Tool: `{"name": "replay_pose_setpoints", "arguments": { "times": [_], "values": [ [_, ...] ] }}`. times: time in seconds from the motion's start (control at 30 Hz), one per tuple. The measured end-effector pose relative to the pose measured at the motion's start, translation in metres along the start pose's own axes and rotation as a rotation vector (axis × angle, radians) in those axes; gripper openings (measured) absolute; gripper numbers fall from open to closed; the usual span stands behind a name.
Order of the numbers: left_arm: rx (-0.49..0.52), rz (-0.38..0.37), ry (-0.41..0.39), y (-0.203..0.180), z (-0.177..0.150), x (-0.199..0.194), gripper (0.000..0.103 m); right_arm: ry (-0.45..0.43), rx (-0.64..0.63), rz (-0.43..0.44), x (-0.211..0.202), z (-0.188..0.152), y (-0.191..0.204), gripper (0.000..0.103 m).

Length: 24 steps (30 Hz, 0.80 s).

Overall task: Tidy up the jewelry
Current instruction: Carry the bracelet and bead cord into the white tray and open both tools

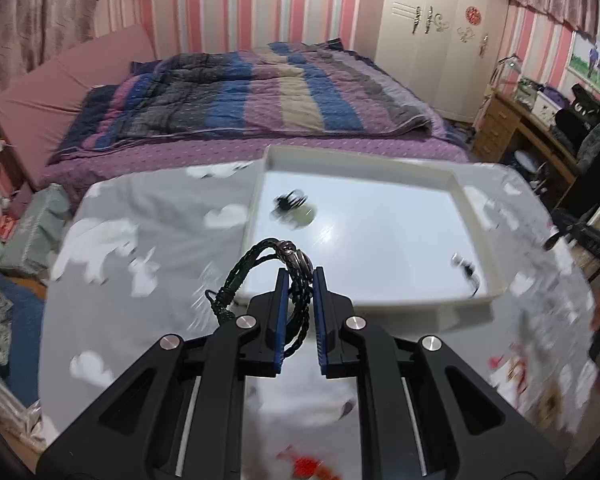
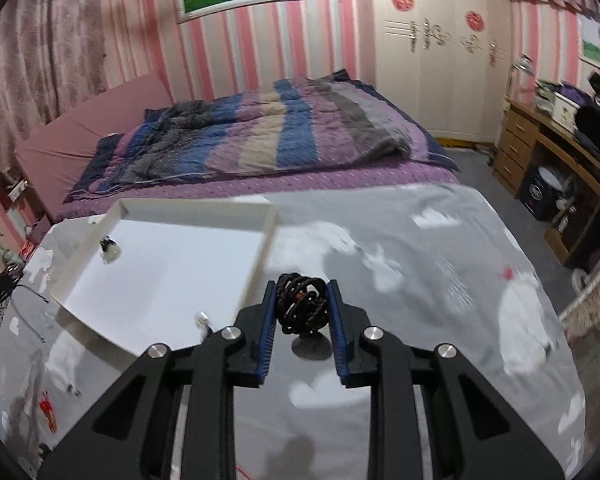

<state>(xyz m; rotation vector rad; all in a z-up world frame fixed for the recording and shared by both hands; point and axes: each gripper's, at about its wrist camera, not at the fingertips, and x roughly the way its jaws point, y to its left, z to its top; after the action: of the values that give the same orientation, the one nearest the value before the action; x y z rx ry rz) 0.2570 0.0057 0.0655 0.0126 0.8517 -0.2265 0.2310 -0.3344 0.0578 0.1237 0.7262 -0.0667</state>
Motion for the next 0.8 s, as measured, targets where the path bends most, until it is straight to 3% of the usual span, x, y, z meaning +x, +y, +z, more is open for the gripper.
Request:
{"name": "replay_pose_setpoints", "arguments": {
  "times": [0.27,0.43,0.63,0.8],
  "values": [
    [0.006,-0.098,-0.006,-0.024,0.068,0.040,0.010,0.025,-0.039,0.068,0.044,0.041,0.050,0.024],
    [0.024,-0.122,0.014,-0.044,0.100,0.093,0.010,0.055,-0.043,0.076,0.080,0.054,0.070,0.024],
    [0.048,-0.125,0.070,-0.057,0.107,0.161,0.010,0.108,-0.025,0.072,0.129,0.062,0.076,0.024],
    [0.062,-0.052,0.109,-0.058,0.106,0.199,0.010,0.162,-0.007,0.044,0.169,0.061,0.072,0.024]
  ]
}}
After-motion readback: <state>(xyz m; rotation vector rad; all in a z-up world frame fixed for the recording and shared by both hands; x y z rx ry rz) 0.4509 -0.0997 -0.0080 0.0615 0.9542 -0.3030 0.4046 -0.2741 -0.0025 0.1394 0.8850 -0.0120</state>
